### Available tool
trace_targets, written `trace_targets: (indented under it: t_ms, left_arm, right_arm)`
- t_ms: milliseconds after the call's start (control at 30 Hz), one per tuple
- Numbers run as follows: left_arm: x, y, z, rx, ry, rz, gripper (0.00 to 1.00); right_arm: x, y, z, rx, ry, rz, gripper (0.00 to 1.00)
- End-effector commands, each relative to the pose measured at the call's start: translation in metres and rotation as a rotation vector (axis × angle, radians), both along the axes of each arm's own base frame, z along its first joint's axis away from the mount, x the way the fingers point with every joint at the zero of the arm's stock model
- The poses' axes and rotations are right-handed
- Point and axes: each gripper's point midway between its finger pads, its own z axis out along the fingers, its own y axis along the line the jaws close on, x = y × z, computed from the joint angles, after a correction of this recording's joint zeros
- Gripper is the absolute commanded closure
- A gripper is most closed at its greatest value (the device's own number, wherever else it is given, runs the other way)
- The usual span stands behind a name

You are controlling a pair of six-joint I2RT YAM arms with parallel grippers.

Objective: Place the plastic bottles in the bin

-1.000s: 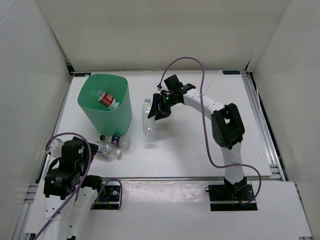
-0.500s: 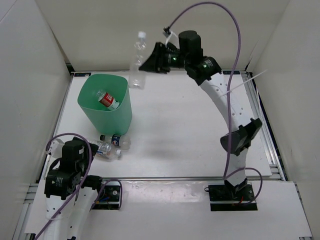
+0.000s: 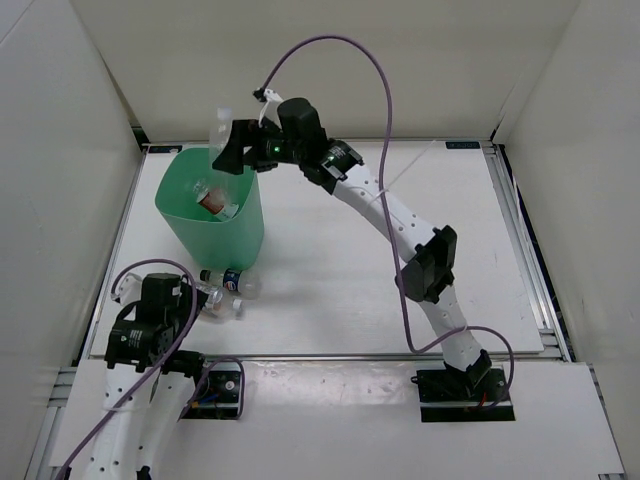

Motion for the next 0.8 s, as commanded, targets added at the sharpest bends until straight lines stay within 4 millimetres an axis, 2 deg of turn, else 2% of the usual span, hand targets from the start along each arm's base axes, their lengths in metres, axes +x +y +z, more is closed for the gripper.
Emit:
trace_targets:
  t_ms: [0, 33, 67, 100, 133, 167, 233, 267, 333, 400, 433, 467, 600, 767]
  left_arm:
    - [0.013, -0.006, 0.002, -0.022, -0.055, -0.019, 0.0]
    - [0.02, -0.007, 0.005, -0.025, -0.079, -0.019, 0.0]
    - [0.024, -0.007, 0.005, -0.03, -0.077, -0.012, 0.0]
    - [0.028, -0.01, 0.005, -0.038, -0.079, -0.017, 0.0]
    - [0.031, -0.01, 0.006, -0.038, -0.08, -0.017, 0.0]
    - [0.038, -0.015, 0.008, -0.059, -0.093, -0.032, 0.0]
    - [0.042, -0.019, 0.002, -0.084, -0.055, -0.009, 0.0]
    - [0.046, -0.021, 0.0, -0.107, -0.048, 0.008, 0.0]
    - [0.054, -0.024, -0.005, -0.131, -0.035, 0.03, 0.0]
    - [0.061, -0.025, -0.012, -0.136, -0.037, 0.037, 0.0]
    - [0.068, -0.026, -0.01, -0.148, -0.067, 0.045, 0.0]
    - [0.07, -0.027, -0.011, -0.154, -0.075, 0.052, 0.0]
    - [0.07, -0.021, -0.033, -0.156, -0.023, 0.103, 0.0]
    - [0.064, -0.012, -0.065, -0.148, 0.089, 0.156, 0.0]
  right_arm:
    - [-0.023, -0.013, 0.064, 0.028, -0.219, 0.0, 0.0]
    - [-0.031, -0.022, 0.056, -0.038, -0.202, -0.015, 0.0]
    - [-0.044, -0.049, 0.091, -0.022, -0.245, -0.055, 0.0]
    - [-0.049, -0.064, 0.097, -0.038, -0.251, -0.086, 0.0]
    - [-0.048, -0.076, 0.073, -0.102, -0.213, -0.12, 0.0]
    - [-0.064, -0.107, 0.107, -0.059, -0.25, -0.156, 0.0]
    - [-0.075, -0.128, 0.114, -0.062, -0.248, -0.167, 0.0]
    - [-0.087, -0.143, 0.118, -0.079, -0.249, -0.163, 0.0]
    - [-0.101, -0.156, 0.123, -0.095, -0.234, -0.15, 0.0]
    - [-0.113, -0.167, 0.113, -0.151, -0.189, -0.129, 0.0]
    - [-0.123, -0.176, 0.118, -0.145, -0.178, -0.123, 0.0]
    - [-0.128, -0.18, 0.109, -0.165, -0.134, -0.124, 0.0]
    - [-0.141, -0.192, 0.094, -0.174, -0.06, -0.132, 0.0]
    - [-0.15, -0.201, 0.097, -0.169, -0.049, -0.135, 0.0]
